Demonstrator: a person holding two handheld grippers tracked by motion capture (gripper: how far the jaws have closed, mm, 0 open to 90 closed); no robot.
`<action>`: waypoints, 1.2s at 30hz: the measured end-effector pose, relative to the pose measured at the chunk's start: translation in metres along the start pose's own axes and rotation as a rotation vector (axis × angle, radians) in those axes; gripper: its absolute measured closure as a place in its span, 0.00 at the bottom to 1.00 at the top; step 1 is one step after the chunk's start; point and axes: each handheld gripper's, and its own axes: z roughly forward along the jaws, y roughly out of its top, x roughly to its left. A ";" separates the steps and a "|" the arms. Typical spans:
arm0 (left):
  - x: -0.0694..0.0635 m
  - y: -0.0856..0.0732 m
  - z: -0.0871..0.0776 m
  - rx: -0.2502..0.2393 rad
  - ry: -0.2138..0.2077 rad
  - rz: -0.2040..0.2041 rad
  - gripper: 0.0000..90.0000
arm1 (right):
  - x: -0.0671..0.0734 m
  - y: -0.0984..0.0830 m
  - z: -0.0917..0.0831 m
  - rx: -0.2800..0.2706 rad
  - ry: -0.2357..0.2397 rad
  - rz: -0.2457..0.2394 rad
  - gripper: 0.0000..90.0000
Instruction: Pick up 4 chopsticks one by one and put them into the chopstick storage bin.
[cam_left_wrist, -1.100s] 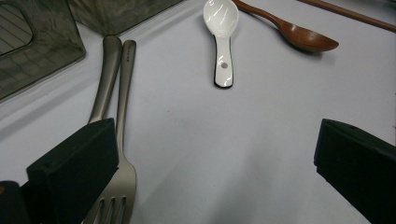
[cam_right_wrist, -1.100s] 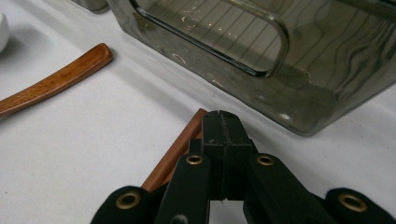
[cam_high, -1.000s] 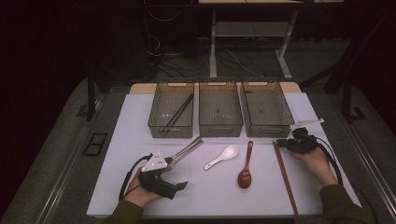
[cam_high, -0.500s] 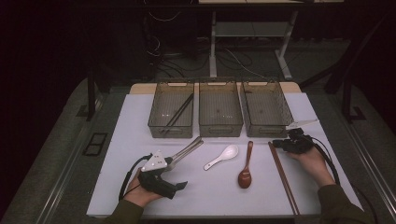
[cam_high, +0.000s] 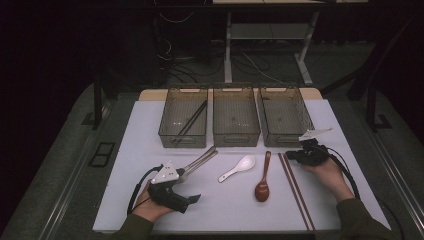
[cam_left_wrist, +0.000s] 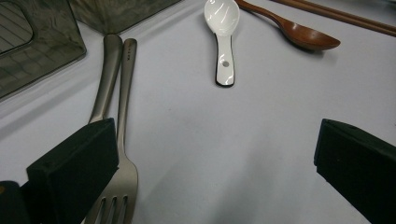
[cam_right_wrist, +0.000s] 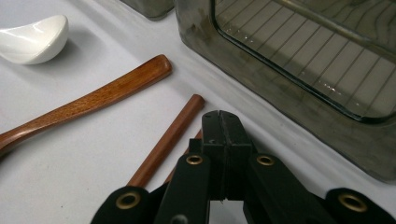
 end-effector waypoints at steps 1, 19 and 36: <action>0.000 0.000 0.000 0.000 0.000 0.000 0.00 | -0.001 0.000 -0.001 -0.005 -0.002 0.000 0.98; 0.000 0.000 0.000 -0.006 -0.001 -0.004 0.00 | 0.032 -0.027 -0.040 0.011 0.012 0.035 0.64; 0.000 0.001 0.000 -0.006 -0.001 -0.003 0.00 | 0.059 -0.056 -0.053 0.066 -0.005 -0.023 0.74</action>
